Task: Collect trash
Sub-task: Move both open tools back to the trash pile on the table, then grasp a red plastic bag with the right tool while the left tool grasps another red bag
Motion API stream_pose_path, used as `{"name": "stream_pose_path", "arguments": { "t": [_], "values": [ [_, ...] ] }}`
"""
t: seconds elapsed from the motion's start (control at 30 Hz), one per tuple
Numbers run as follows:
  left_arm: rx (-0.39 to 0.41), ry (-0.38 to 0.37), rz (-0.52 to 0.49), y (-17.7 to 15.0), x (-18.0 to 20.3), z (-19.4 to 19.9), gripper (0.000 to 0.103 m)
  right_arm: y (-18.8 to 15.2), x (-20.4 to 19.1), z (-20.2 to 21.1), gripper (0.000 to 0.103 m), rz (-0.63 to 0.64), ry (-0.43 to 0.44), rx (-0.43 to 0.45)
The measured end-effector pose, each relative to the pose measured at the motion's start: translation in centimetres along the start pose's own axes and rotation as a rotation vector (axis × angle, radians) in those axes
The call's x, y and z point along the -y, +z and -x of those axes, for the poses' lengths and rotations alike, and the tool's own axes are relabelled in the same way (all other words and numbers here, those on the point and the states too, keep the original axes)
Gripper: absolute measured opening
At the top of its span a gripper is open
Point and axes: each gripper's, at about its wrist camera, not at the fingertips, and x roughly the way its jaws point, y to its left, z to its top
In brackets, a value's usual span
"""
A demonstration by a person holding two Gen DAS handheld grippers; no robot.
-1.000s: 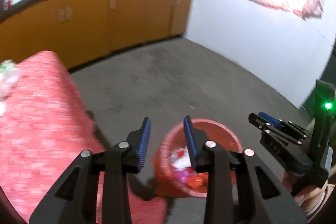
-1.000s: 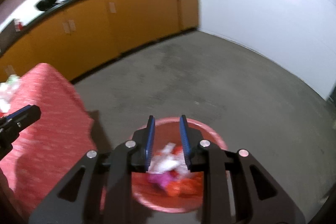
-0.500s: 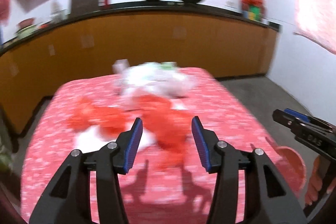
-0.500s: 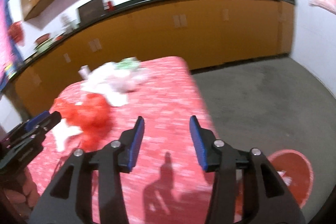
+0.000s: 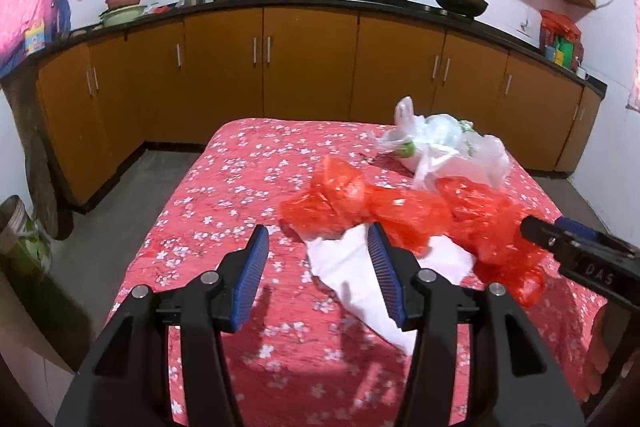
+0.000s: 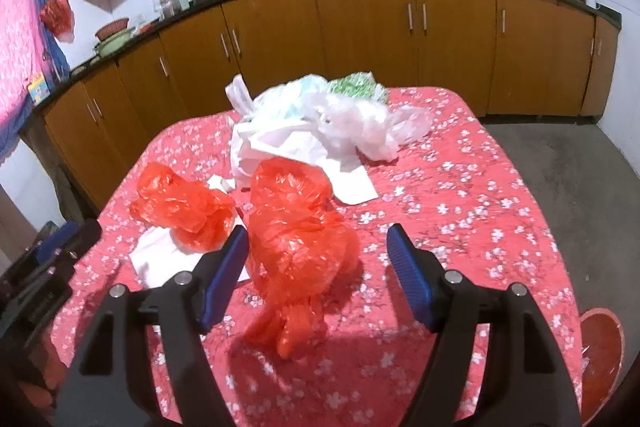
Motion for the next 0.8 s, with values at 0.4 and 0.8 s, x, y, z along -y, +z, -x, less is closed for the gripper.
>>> {"name": "stream_pose_path", "arguments": {
  "t": [0.4,0.8],
  "values": [
    [-0.030,-0.030,-0.011,2.2,-1.1,-3.8,0.060,-1.3,0.3,0.7,0.029,0.070,0.009,0.007],
    [-0.139,-0.120,-0.002,3.7,-0.8,-8.5,0.060,-2.1,3.9,1.8,0.029,0.021,-0.037,-0.004]
  ]
}}
